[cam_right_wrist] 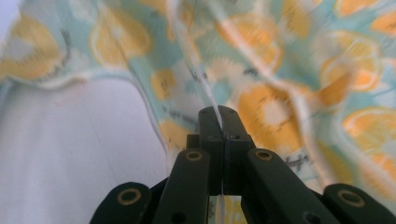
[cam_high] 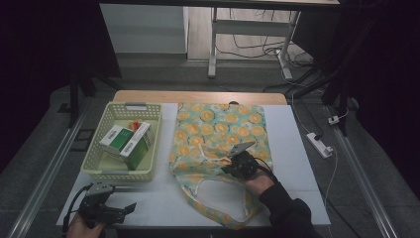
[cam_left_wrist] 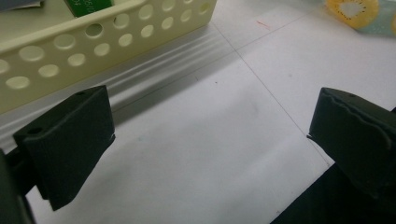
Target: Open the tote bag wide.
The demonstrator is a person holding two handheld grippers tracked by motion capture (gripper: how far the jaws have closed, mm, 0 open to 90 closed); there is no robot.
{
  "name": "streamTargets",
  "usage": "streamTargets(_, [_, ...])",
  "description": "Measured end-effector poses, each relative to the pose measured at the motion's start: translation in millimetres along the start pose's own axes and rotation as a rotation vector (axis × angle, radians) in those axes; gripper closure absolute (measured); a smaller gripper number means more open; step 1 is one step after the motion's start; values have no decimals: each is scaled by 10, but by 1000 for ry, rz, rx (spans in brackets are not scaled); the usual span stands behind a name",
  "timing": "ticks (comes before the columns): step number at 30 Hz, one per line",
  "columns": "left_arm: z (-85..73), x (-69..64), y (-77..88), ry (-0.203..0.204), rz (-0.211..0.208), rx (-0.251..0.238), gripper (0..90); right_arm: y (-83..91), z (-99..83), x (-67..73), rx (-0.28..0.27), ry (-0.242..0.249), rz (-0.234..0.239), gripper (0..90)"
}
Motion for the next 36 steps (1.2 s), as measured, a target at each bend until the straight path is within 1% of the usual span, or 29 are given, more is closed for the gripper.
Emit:
streamTargets(3, [-1, 2, 0, 1, -1, 2, 1, 86, 101, -31, -41, -30, 21, 900])
streamTargets(4, [-1, 2, 1, 1, 0, 2, 1, 149, 175, -62, -73, -39, 26, 900])
streamTargets(6, [0, 3, 0, 2, 0, 1, 1, 202, 245, -101, -98, -52, 24, 900])
streamTargets(10, [0, 5, -2, 4, 0, 3, 2, 258, 337, -137, -127, -74, 27, 900])
streamTargets(14, [1, 6, -2, 5, -1, 2, 1, 296, 443, -169, -154, -79, 25, 900])
streamTargets(15, [1, 6, -1, 4, -2, 3, 1, 309, 499, -172, -157, -75, 21, 900])
streamTargets(16, [2, 6, -2, 4, -1, 2, 1, 309, 499, -172, -157, -75, 21, 900])
streamTargets(18, [2, 6, -4, 5, -2, 3, 1, 333, 602, -155, -172, -58, 16, 900])
streamTargets(19, [2, 7, -3, 5, -2, 2, 1, 333, 602, -155, -172, -58, 16, 900])
streamTargets(20, [2, 7, -3, 4, -2, 2, 1, 348, 676, -135, -180, -46, 15, 900])
streamTargets(22, [1, 7, -1, 4, -2, 1, 1, 363, 742, -123, -187, -34, 9, 900])
streamTargets(23, [1, 7, 0, 4, -3, 1, 1, 363, 742, -123, -187, -34, 9, 900])
streamTargets(29, [2, 6, 1, 6, -3, -1, 1, 415, 893, -115, -214, -13, 0, 900])
streamTargets(33, [1, 9, 4, 9, -5, -1, 0, 468, 973, -157, -237, -11, -24, 900])
streamTargets(36, [2, 10, 4, 12, -4, -2, 0, 493, 998, -176, -242, -10, -29, 900])
Point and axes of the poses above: each handheld gripper's, and its own axes: y roughly backward along the jaws, z roughly out of its top, x roughly to its left, the point moved 7 cm from there along -y, roughly forward along the jaws, and after that the axes turned 1 degree about y, right-handed, at the moved point
